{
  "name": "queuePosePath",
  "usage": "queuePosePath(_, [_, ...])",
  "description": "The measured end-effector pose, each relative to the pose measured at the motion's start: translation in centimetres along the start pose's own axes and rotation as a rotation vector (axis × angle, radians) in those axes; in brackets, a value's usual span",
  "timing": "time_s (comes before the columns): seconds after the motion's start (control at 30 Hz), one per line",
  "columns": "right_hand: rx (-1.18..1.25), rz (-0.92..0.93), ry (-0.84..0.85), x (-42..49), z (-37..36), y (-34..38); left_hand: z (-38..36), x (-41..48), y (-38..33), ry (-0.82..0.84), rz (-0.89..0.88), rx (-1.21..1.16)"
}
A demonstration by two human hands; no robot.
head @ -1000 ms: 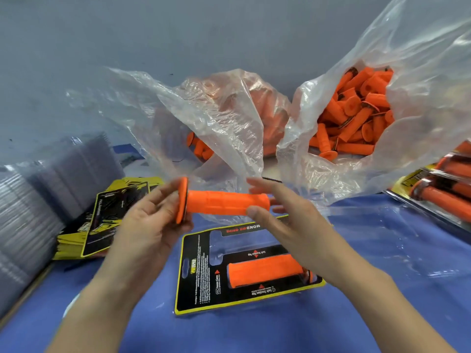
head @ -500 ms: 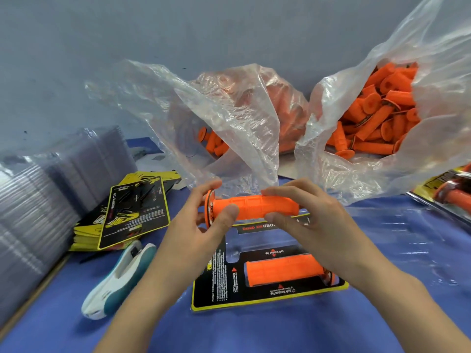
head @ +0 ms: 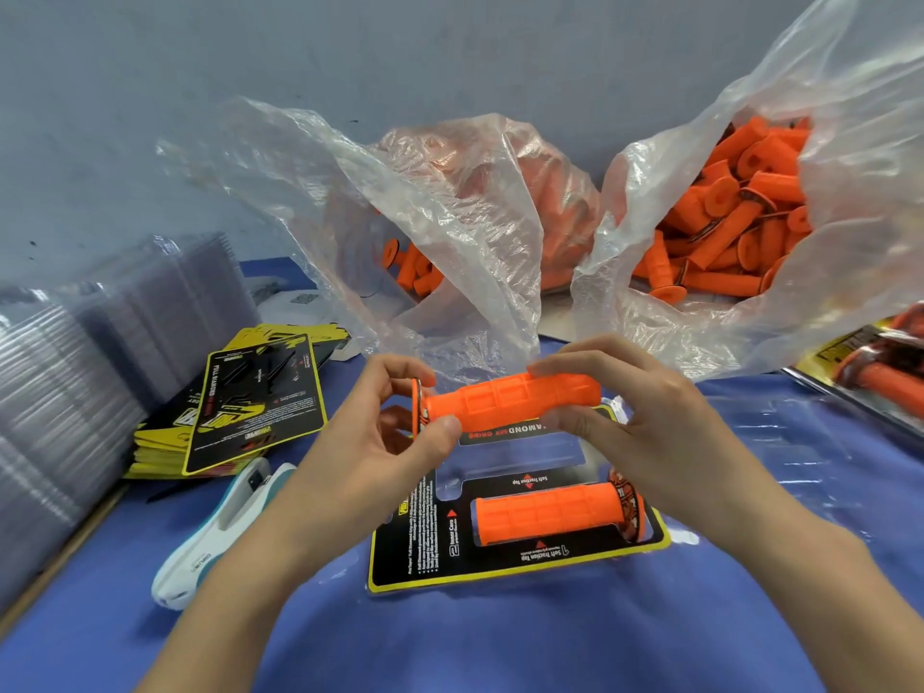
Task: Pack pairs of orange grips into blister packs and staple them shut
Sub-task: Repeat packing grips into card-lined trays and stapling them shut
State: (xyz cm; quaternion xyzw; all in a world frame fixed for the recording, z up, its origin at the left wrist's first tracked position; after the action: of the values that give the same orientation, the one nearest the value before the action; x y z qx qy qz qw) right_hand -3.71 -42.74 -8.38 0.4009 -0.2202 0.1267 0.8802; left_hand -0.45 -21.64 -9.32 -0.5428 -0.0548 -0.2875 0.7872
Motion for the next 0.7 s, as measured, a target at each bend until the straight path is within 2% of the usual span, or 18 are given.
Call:
queuePosePath(0.2, [-0.046, -0.042, -0.029, -0.3, 0.3, -1.0, -0.5, 0.0, 0.9, 0.100, -0.009, -0.042])
queuePosePath(0.43, [-0.146, -0.145, 0.057, -0.4, -0.8, -3.4, -0.4, -0.2, 2.8, 0.131, -0.045, 0.332])
queuePosePath(0.7, [-0.259, -0.193, 0.209, -0.8, -2.0, -4.4, -0.7, -0.7, 5.0, 0.199, 0.000, 0.422])
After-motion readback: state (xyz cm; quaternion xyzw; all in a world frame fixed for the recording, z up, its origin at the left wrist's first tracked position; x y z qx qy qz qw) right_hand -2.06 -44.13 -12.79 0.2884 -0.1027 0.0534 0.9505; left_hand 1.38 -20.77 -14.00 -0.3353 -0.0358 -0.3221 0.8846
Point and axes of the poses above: each hand's wrist, its own x-axis towards the middle knuckle, its own z-axis out of the back of the hand, y = z × x, the point moved 7 cm from there along x, towards the middle knuckle, and after that the axes turned 9 degrees about -z, right-handed, at the moved point
